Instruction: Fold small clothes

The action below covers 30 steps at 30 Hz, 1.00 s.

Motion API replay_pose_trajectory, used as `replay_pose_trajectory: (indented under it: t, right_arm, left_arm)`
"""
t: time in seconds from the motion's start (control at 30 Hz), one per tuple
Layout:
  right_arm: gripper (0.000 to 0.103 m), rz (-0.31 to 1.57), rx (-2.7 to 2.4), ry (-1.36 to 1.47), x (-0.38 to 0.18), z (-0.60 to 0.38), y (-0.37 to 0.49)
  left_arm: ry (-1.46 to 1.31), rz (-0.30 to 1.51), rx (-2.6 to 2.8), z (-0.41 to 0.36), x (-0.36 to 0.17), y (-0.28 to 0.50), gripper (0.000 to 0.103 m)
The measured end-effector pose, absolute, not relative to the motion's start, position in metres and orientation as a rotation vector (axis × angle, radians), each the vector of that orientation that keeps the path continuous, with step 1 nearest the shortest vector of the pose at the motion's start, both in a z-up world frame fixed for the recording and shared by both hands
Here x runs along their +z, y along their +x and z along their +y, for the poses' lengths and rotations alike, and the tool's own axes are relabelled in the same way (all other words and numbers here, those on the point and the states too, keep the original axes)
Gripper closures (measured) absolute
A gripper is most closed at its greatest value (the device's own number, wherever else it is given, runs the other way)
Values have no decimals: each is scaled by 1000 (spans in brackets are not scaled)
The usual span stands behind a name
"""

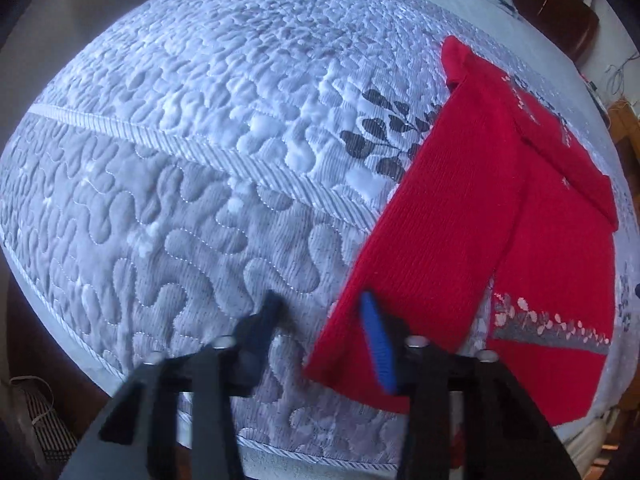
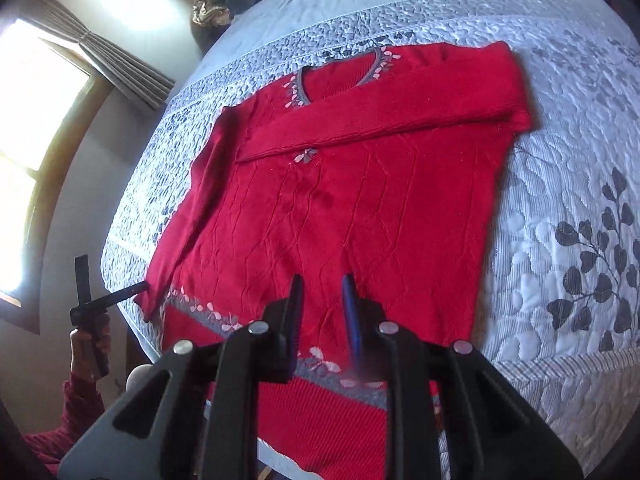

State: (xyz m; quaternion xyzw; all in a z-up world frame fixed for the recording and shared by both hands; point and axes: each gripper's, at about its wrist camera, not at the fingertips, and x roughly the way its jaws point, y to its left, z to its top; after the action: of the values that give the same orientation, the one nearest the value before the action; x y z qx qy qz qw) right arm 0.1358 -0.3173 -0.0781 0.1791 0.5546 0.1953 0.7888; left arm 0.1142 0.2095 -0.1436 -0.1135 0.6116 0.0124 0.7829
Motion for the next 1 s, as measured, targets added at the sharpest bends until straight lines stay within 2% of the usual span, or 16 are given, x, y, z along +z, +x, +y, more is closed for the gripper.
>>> replay_pose_trajectory:
  t: [0.03, 0.07, 0.33, 0.6, 0.63, 0.7, 0.77, 0.83, 0.9, 1.0]
  right_arm:
    - [80, 1192, 418, 386, -76, -319, 134]
    - [80, 1190, 414, 387, -76, -320, 134]
    - [80, 1174, 425, 430, -77, -334, 132]
    - [80, 1174, 435, 480, -94, -343, 137]
    - [80, 1173, 433, 489, -96, -345, 138]
    - [80, 1179, 424, 503, -100, -349, 142]
    - [80, 1180, 425, 508, -102, -351, 144]
    - [78, 1182, 436, 499, -102, -349, 148]
    - [70, 1183, 461, 471, -102, -340, 153]
    - [68, 1205, 509, 473, -109, -321, 164]
  left_arm:
    - [-273, 1325, 10, 209, -142, 114, 94]
    - [-288, 1323, 5, 209, -139, 113, 99]
    - [-373, 1220, -184, 150, -82, 124, 100]
    - [-330, 1181, -464, -9, -44, 193, 100]
    - [-324, 1187, -501, -28, -44, 198, 99]
    - [-295, 1212, -573, -67, -45, 209, 88]
    - [-243, 1209, -590, -95, -45, 216, 57]
    - [-190, 1173, -541, -104, -44, 219, 52]
    - [-190, 1156, -506, -96, -44, 220, 51]
    - [-224, 1140, -408, -58, -52, 226, 47]
